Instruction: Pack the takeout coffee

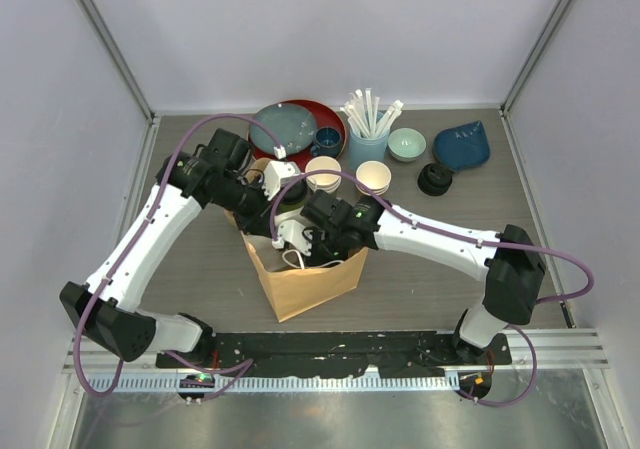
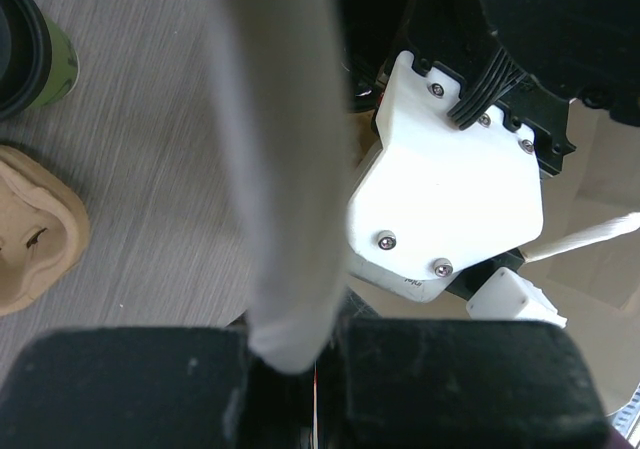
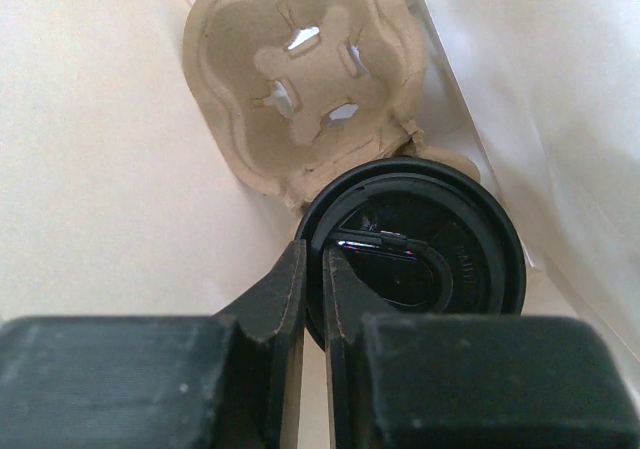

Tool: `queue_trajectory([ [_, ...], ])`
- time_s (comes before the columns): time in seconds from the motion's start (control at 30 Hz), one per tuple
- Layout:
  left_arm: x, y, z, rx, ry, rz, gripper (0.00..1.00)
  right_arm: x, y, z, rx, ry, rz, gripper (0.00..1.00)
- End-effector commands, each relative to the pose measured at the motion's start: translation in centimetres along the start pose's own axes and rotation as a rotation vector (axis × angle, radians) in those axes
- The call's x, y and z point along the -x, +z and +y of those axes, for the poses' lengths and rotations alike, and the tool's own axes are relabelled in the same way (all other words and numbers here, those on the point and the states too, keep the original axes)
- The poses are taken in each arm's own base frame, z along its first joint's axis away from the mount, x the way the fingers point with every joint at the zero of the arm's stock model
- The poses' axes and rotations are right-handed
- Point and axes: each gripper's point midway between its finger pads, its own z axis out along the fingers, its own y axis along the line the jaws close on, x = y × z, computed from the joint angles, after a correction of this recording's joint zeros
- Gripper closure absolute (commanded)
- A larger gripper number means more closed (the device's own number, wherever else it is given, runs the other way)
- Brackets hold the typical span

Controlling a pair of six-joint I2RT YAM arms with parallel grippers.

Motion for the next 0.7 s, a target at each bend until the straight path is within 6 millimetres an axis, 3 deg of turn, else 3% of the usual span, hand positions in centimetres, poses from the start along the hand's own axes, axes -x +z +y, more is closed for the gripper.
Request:
queue_trajectory([
  [0.0, 1.3, -1.1, -1.1, -0.008, 0.066, -0.066, 1.00, -1.2, 0.1, -0.2, -0.019, 0.017, 0.030, 0.84],
  [0.1, 1.0, -1.0, -1.0, -0.003, 0.063, -0.059, 1.00, 0.0, -1.1, -0.3, -0.044, 0.019, -0.012, 0.69],
  [0.4, 0.4, -0.8, -1.0, -0.007, 0.067, -0.041, 1.00, 4.0, -4.6, -0.5, -0.092, 0.009, -0.185, 0.41],
  [0.67, 0.2, -0.5, -1.1, -0.027, 0.060, -0.029, 1.00, 6.1, -7.3, -0.3, -0.120, 0.014, -0.270, 0.31],
])
